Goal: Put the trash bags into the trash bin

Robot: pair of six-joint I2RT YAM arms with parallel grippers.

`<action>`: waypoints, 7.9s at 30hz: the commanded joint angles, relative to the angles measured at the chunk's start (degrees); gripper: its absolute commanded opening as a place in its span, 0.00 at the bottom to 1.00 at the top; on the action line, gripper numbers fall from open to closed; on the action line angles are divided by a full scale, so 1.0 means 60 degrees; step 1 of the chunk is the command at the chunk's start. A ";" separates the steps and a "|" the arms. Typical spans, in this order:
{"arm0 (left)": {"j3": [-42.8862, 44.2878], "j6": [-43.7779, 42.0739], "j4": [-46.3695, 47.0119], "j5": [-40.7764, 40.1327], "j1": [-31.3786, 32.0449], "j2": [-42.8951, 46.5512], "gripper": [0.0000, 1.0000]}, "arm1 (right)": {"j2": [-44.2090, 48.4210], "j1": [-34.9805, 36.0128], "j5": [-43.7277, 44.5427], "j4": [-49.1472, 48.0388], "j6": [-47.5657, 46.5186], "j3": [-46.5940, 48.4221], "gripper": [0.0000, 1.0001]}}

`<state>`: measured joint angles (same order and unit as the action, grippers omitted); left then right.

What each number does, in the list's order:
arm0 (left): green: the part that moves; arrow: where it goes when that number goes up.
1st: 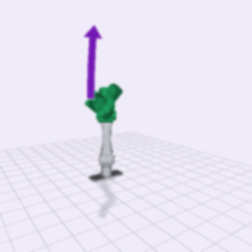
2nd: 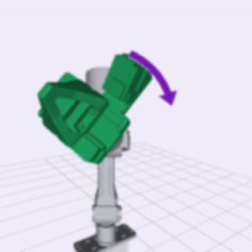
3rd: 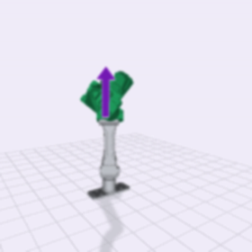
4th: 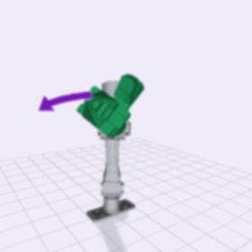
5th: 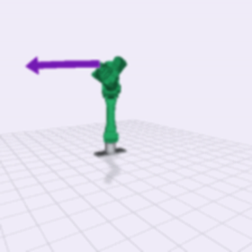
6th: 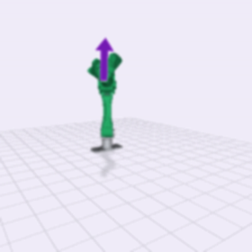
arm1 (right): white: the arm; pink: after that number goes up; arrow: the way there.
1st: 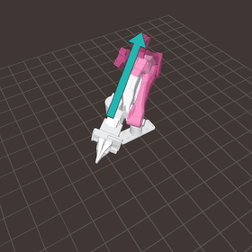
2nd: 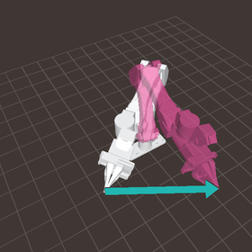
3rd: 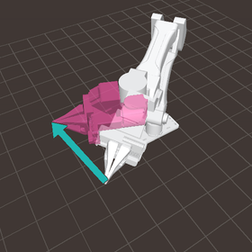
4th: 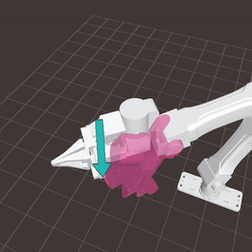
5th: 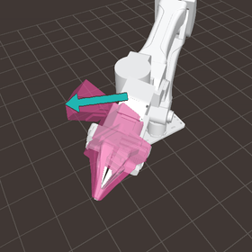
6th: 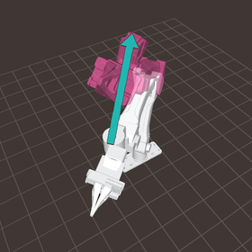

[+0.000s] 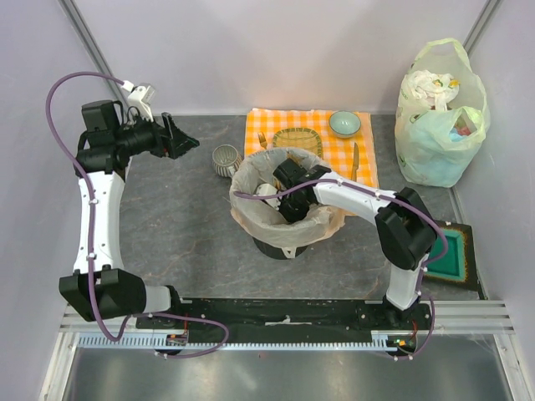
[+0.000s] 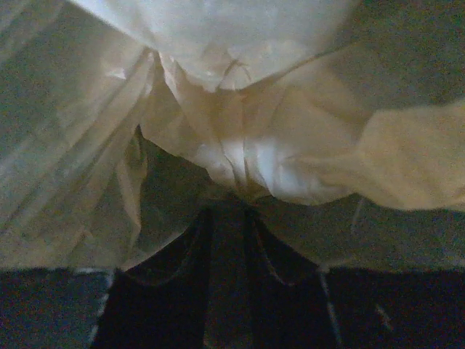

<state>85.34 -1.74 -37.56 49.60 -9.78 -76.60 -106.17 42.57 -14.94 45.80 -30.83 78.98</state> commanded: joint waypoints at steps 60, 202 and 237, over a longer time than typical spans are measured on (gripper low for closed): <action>0.0719 -0.6551 -0.3555 -0.7271 0.9101 -0.5236 0.98 | 0.6723 -0.5234 0.0718 -0.2141 0.6940 0.0899 0.98; -0.7177 -0.5408 0.3198 -0.3038 0.5263 0.7420 0.49 | 0.2433 -0.0211 -0.1335 0.0041 0.3720 0.3301 0.42; -0.8305 -0.5848 0.4356 -0.2804 0.5263 0.6380 0.02 | -0.0791 0.0420 0.0234 -0.0280 0.0231 0.0519 0.98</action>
<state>36.18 -35.20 -13.08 30.65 22.09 -38.22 -109.03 44.75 -12.19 46.68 -28.93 82.98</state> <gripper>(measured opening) 0.025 0.979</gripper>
